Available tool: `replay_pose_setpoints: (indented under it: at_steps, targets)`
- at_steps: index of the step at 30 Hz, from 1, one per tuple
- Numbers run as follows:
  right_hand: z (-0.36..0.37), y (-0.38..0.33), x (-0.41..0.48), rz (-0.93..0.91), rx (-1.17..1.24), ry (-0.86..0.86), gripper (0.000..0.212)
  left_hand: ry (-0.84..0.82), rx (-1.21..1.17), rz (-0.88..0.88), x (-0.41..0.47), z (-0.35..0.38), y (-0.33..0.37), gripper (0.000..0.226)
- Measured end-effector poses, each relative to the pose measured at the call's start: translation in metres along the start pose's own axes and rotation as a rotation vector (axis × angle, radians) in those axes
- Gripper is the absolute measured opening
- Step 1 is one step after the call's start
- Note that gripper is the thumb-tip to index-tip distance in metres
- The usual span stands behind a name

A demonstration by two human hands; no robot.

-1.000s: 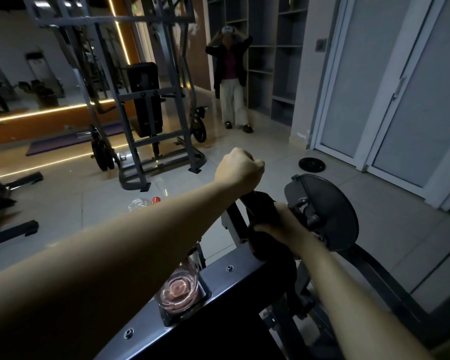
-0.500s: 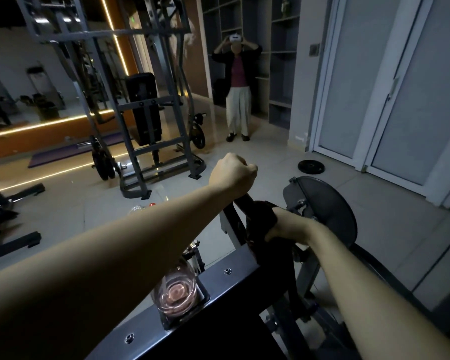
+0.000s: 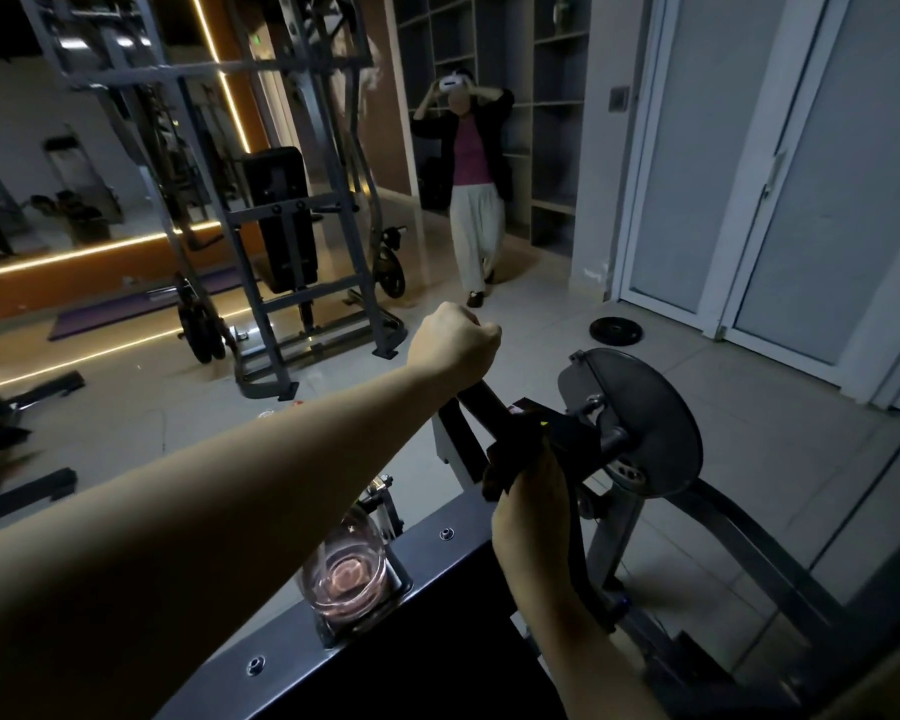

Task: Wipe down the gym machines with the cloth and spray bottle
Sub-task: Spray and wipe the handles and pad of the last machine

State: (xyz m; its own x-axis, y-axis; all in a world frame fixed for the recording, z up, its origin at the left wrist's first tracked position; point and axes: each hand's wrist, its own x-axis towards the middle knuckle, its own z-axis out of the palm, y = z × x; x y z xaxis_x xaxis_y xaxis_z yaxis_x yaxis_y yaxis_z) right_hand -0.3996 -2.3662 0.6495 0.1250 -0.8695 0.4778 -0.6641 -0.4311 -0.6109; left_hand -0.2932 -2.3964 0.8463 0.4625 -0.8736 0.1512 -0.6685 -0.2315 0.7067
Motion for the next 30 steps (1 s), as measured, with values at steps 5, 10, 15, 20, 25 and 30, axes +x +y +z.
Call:
replay_pose_setpoints:
  at_steps: [5,10,15,20,25,30]
  targets:
    - [-0.021,0.005,0.029,0.038,0.169,-0.159,0.054,0.030,0.009,0.015,0.001,0.002,-0.001,0.023]
    - [-0.055,0.036,0.099,-0.032,0.238,-0.901,0.042,0.029,0.003,0.014,0.005,0.002,-0.002,0.025]
    - [-0.078,0.012,0.126,-0.143,0.035,-1.121,0.024,0.029,-0.008,0.015,0.006,0.003,-0.003,0.030]
    - [-0.073,0.029,0.090,-0.179,-0.176,-0.796,0.029,0.051,0.018,0.016,0.005,0.002,-0.002,0.026]
    - [-0.042,0.025,0.025,-0.104,-0.274,-0.302,0.037,0.064,0.029,0.011,0.002,0.002,-0.001,0.028]
    - [-0.037,0.007,0.029,0.007,-0.233,-0.141,0.047,0.073,0.045,0.025,0.000,0.003,-0.001,0.029]
